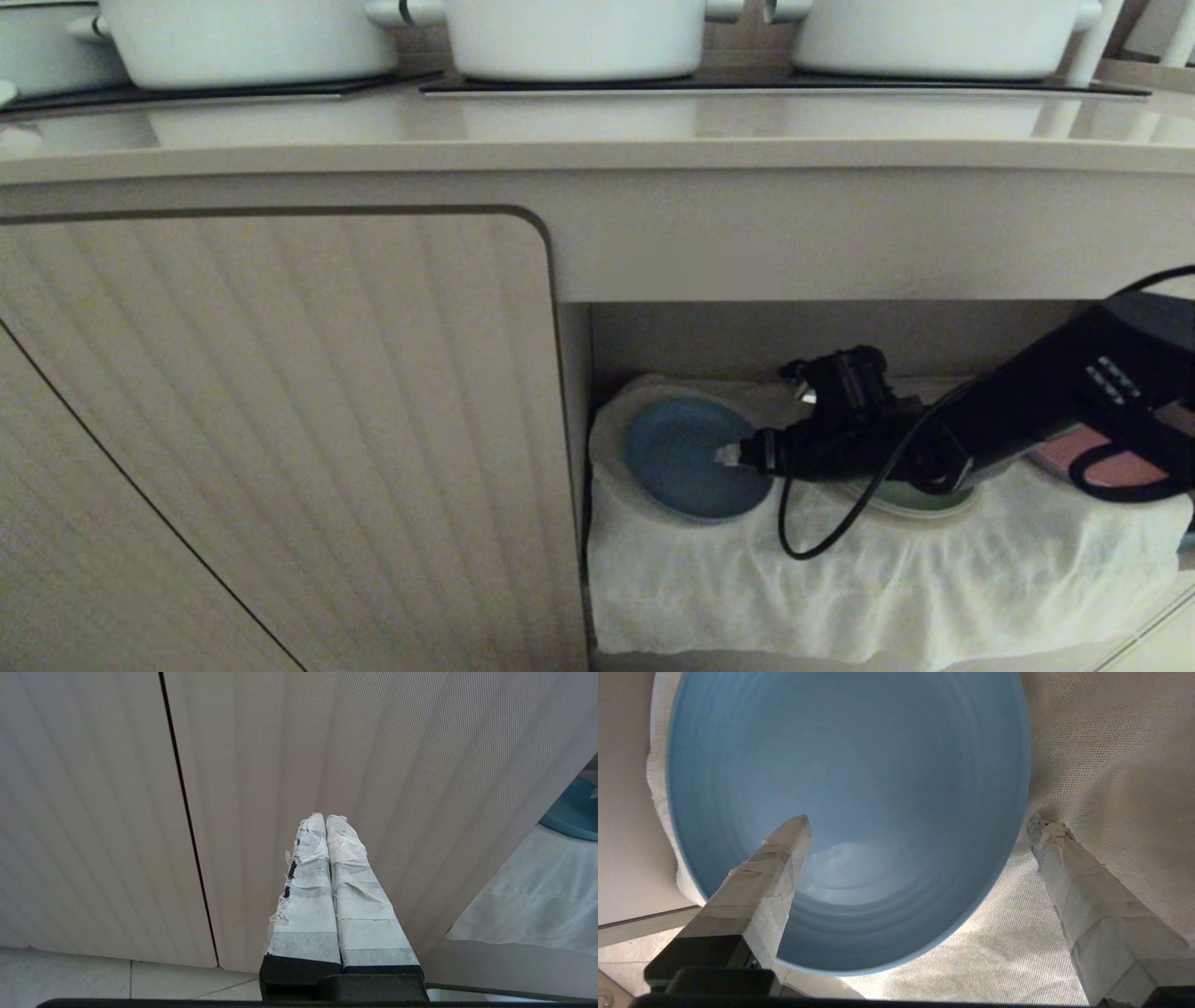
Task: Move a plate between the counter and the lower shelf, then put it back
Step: Pick up the plate in the cupboard
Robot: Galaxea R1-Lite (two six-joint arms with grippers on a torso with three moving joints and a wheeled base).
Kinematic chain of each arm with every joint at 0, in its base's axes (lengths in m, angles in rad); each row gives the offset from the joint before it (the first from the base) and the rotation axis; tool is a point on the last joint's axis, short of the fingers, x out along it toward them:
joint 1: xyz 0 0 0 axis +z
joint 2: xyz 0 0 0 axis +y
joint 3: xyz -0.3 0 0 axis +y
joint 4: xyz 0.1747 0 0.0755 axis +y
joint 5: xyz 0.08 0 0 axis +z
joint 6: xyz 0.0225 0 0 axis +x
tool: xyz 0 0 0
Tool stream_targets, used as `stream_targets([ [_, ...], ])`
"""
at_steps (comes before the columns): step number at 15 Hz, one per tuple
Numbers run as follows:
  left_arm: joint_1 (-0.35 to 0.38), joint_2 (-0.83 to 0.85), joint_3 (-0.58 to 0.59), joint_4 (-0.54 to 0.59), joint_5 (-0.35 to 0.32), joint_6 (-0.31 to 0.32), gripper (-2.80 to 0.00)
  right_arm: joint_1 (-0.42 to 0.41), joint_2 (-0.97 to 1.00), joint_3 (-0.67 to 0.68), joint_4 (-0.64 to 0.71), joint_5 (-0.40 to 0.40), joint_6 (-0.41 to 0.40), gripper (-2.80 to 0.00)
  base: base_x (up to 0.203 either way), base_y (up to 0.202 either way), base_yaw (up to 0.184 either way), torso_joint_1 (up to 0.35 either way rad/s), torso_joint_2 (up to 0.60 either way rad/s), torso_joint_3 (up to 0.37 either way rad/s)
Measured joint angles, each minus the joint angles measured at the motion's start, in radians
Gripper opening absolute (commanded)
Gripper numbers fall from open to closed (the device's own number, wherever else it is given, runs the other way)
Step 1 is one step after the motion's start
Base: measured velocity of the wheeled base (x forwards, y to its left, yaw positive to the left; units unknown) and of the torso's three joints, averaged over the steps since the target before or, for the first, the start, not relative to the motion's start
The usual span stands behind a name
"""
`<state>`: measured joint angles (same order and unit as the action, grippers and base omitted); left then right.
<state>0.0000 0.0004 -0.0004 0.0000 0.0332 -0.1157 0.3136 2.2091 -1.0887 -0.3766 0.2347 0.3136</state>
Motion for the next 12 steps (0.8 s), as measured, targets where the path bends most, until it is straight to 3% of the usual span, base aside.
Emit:
stream_targets([
  [12, 0.000, 0.000, 0.000, 0.000, 0.000, 0.000, -2.80, 0.016, 0.008, -0.023, -0.006, 0.003, 0.001, 0.00, 0.000, 0.000, 0.000, 0.000, 0.00, 0.000],
])
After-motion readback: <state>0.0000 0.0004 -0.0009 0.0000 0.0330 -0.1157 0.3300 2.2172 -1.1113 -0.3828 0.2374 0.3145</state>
